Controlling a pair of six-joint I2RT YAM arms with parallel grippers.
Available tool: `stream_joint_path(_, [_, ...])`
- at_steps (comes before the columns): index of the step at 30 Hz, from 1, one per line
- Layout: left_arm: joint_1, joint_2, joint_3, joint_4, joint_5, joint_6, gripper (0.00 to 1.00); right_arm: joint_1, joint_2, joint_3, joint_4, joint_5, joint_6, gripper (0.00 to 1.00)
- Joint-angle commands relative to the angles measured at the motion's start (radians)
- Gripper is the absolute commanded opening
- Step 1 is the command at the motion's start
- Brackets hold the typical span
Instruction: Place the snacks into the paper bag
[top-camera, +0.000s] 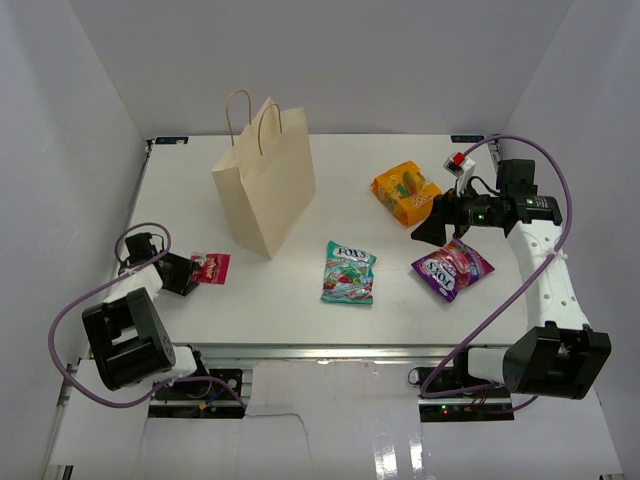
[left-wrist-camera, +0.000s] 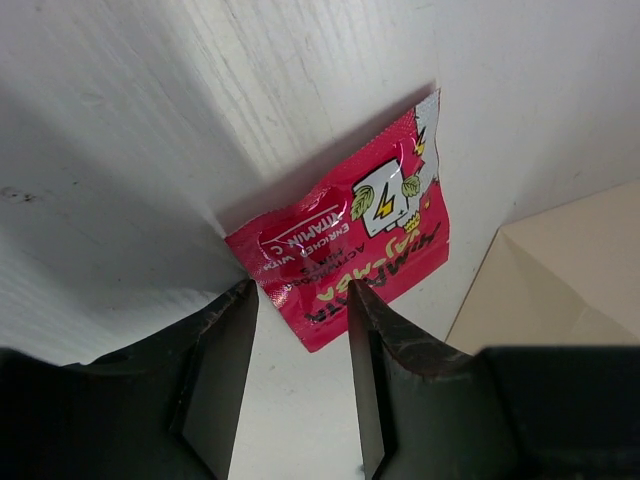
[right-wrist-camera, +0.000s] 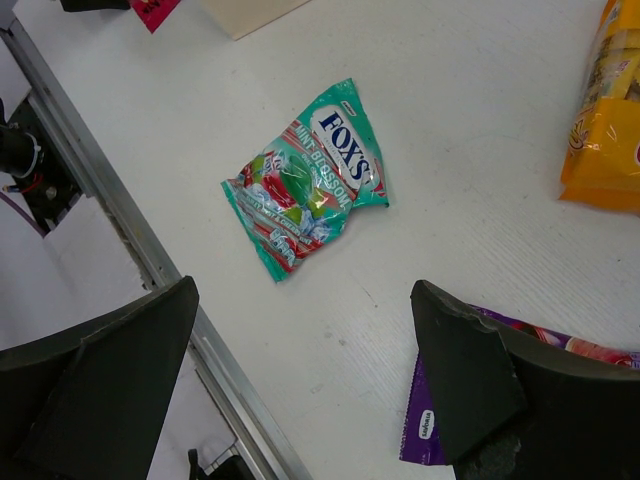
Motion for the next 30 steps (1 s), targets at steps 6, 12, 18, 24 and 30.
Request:
stream_joint_path(6, [-0.004,0.101,-0.061,-0.100,-0.047,0.045,0.44,-0.002,-0.013,0.030,0.029,-0.022,0.004,0.94])
stream_joint_path(12, [-0.004,0.114,-0.052,-0.100,-0.067,0.046,0.36,-0.002,-0.019,0.030,0.027,-0.024,0.004,0.94])
stream_joint_path(18, [-0.002,0.121,-0.044,-0.087,-0.060,0.059,0.26,-0.002,-0.022,0.032,0.026,-0.024,0.006,0.94])
stream_joint_path(24, [-0.002,0.088,-0.036,-0.081,-0.061,0.063,0.25,-0.002,-0.025,0.029,0.023,-0.026,0.004,0.94])
stream_joint_path(30, [-0.002,-0.023,0.008,-0.119,-0.018,0.127,0.32,-0.002,-0.028,0.029,0.026,-0.024,0.004,0.94])
